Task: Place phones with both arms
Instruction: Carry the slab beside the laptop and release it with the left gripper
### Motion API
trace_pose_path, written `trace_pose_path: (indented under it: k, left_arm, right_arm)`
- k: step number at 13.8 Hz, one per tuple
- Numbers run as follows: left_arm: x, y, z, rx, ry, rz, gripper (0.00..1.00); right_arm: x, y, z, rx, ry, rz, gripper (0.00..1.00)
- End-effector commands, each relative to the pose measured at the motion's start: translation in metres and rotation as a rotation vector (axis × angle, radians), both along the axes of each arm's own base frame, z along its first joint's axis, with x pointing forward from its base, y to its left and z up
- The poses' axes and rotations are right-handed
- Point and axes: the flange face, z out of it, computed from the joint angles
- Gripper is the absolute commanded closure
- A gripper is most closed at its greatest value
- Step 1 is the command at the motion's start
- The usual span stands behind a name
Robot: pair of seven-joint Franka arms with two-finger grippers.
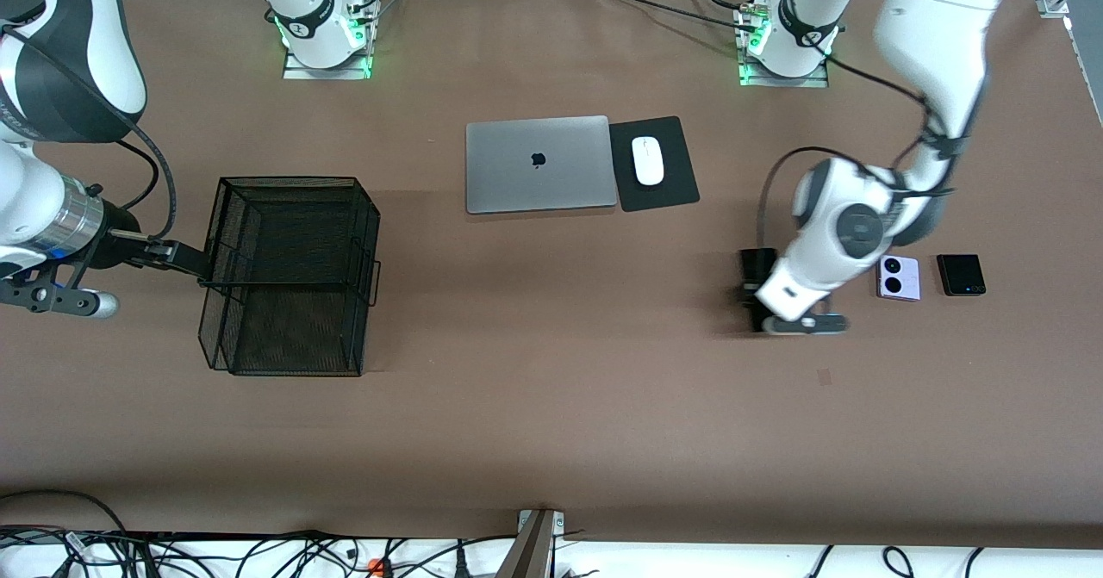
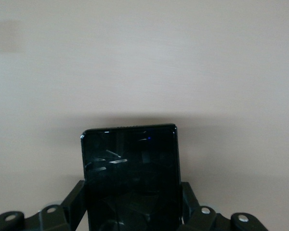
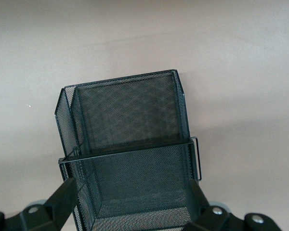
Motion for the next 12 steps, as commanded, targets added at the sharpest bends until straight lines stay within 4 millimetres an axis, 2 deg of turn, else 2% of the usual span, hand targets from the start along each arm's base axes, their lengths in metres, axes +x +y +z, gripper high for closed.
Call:
trace_pose_path:
  k: [1, 4, 7, 9, 10, 12]
  left_arm:
    - [0.003, -0.08, -0.001, -0.003, -0.017, 0.021, 1.0]
    - [-0.006, -0.167, -0.008, -0.027, -0.044, 0.013, 1.0]
    - [-0.018, -0.25, 0.005, -0.077, -0.095, 0.027, 1.0]
    - [-0.017, -0.294, 0.011, -0.119, -0.134, 0.021, 1.0]
    - [-0.024, -0.314, 0.007, -0.122, -0.132, 0.016, 1.0]
    - [-0.028, -0.335, -0.001, -0.117, -0.143, -0.011, 1.0]
  right_arm:
    - [0.002, 0.0, 0.006, 0.02, -0.007, -0.008, 0.0]
    - [0.002, 0.0, 0.006, 0.02, -0.007, -0.008, 0.0]
    - [0.002, 0.0, 0.006, 0.02, -0.007, -0.008, 0.0]
    - [0.002, 0.0, 0.006, 0.02, -0.009, -0.008, 0.0]
    - [0.002, 0.0, 0.006, 0.02, -0.007, -0.008, 0.0]
    - [0.002, -0.001, 0.005, 0.02, -0.006, -0.009, 0.0]
